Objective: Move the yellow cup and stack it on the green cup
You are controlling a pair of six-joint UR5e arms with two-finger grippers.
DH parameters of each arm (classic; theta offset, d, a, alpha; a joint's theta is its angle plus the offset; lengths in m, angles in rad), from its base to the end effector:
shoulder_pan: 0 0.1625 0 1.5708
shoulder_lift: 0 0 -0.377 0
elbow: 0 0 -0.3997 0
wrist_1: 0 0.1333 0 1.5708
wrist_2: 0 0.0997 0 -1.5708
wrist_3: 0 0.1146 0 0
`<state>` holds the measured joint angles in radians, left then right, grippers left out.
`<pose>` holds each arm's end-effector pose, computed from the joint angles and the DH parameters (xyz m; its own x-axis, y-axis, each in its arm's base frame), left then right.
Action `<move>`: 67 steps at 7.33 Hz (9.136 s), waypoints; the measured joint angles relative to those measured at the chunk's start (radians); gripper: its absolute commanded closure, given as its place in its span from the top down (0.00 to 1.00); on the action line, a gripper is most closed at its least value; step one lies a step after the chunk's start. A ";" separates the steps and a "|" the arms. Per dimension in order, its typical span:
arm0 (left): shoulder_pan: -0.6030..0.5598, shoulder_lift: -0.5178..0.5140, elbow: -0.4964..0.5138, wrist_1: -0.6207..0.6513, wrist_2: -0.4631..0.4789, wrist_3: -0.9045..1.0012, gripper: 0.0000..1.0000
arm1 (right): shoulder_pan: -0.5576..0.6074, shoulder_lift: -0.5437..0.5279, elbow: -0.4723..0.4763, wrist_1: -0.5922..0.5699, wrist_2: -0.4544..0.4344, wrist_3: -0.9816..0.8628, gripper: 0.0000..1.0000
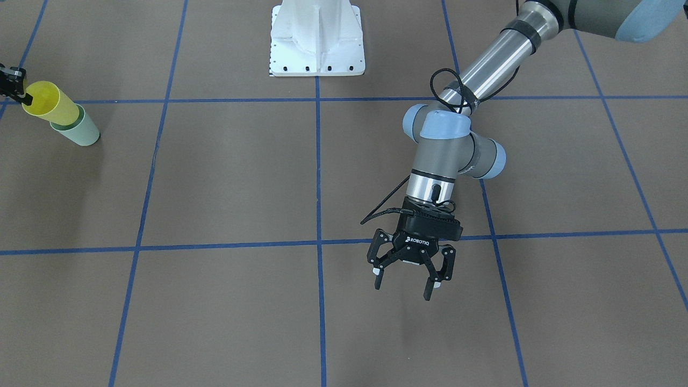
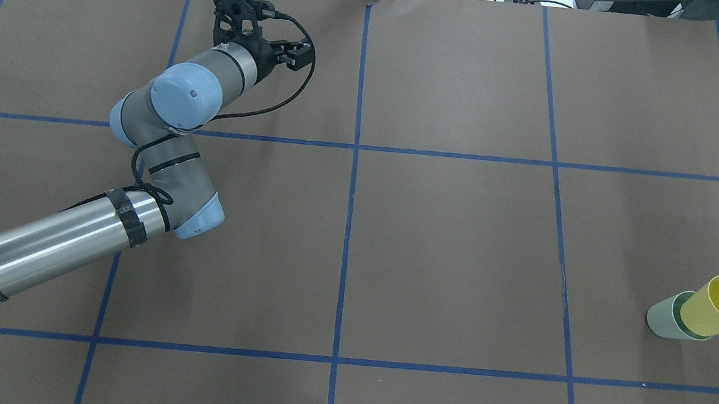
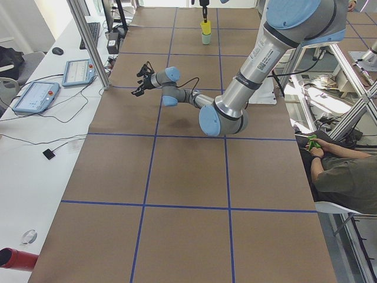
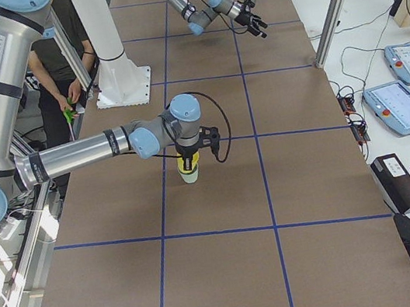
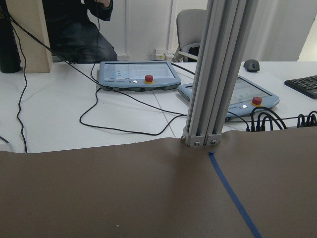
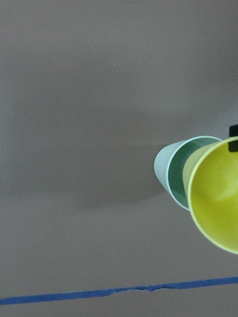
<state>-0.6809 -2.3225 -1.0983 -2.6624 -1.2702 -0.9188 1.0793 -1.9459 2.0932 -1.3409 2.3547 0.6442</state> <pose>0.4921 -0.6139 0.2518 0.6243 0.2401 -0.7433 0.5635 0.5206 0.6414 -0.1331 -0.3596 0.4934 0.6646 0.0417 0.7460 0.0496 0.9938 -0.0997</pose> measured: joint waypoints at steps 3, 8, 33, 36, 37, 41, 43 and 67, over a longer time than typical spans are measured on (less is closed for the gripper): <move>0.001 0.000 0.000 0.000 0.000 -0.001 0.99 | -0.005 0.006 -0.004 0.000 0.000 0.009 1.00; -0.095 0.022 0.001 0.146 -0.199 0.010 0.99 | 0.000 0.162 -0.048 0.001 -0.105 0.012 1.00; -0.849 0.717 -0.484 1.078 -1.071 1.005 1.00 | 0.371 0.456 -0.430 -0.232 -0.043 -0.422 1.00; -0.848 0.724 -0.493 1.077 -1.108 1.006 1.00 | 0.364 0.468 -0.422 -0.292 -0.017 -0.443 1.00; -0.849 0.742 -0.505 1.075 -1.123 1.003 1.00 | 0.364 0.462 -0.418 -0.289 -0.014 -0.444 1.00; -0.850 0.868 -0.658 1.076 -1.104 1.000 1.00 | 0.363 0.449 -0.422 -0.287 -0.015 -0.440 1.00; -0.847 0.849 -0.656 1.084 -1.093 0.957 1.00 | 0.363 0.450 -0.430 -0.290 -0.009 -0.440 1.00; -0.845 0.835 -0.655 1.082 -1.135 0.861 1.00 | 0.359 0.447 -0.434 -0.286 0.034 -0.438 1.00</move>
